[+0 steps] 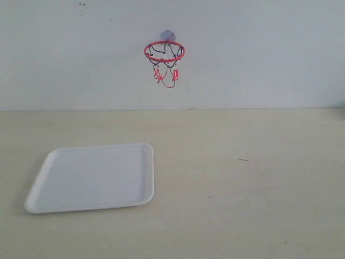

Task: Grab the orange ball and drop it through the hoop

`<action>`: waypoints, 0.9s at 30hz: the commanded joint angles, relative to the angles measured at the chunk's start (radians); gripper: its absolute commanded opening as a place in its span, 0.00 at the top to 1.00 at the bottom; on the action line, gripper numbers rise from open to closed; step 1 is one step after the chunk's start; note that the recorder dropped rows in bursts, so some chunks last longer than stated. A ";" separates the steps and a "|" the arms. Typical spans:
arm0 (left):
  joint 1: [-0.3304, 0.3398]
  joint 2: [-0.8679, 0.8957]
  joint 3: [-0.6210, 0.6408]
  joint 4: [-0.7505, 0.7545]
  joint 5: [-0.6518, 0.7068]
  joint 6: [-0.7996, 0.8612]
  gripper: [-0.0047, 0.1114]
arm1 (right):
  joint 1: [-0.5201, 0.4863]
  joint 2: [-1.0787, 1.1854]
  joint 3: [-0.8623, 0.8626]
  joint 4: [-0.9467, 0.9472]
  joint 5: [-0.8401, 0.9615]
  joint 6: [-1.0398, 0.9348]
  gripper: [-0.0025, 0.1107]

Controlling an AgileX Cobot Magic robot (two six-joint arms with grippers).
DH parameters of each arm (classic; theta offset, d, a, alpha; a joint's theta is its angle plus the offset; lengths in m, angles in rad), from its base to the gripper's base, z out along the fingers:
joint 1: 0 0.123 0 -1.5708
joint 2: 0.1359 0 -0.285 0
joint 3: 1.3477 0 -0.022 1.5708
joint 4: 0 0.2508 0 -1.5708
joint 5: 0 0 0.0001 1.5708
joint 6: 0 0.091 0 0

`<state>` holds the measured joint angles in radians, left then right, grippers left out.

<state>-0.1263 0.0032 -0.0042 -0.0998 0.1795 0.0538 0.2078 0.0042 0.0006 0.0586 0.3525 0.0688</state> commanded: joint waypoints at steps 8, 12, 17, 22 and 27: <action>0.004 -0.003 0.004 0.012 0.113 -0.133 0.92 | 0.001 -0.004 -0.001 -0.004 -0.012 0.000 0.98; 0.004 -0.003 0.004 0.012 0.113 -0.133 0.92 | 0.001 -0.004 -0.001 -0.004 -0.012 0.000 0.98; 0.004 -0.003 0.004 0.012 0.113 -0.133 0.92 | 0.001 -0.004 -0.001 -0.004 -0.012 0.000 0.98; 0.004 -0.003 0.004 0.015 0.113 -0.133 0.92 | 0.001 -0.004 -0.001 -0.004 -0.012 0.000 0.98; 0.004 -0.003 0.004 0.015 0.113 -0.133 0.92 | 0.001 -0.004 -0.001 -0.004 -0.012 0.000 0.98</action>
<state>-0.1263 0.0032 -0.0036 -0.0892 0.2948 -0.0699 0.2078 0.0042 0.0006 0.0586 0.3525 0.0688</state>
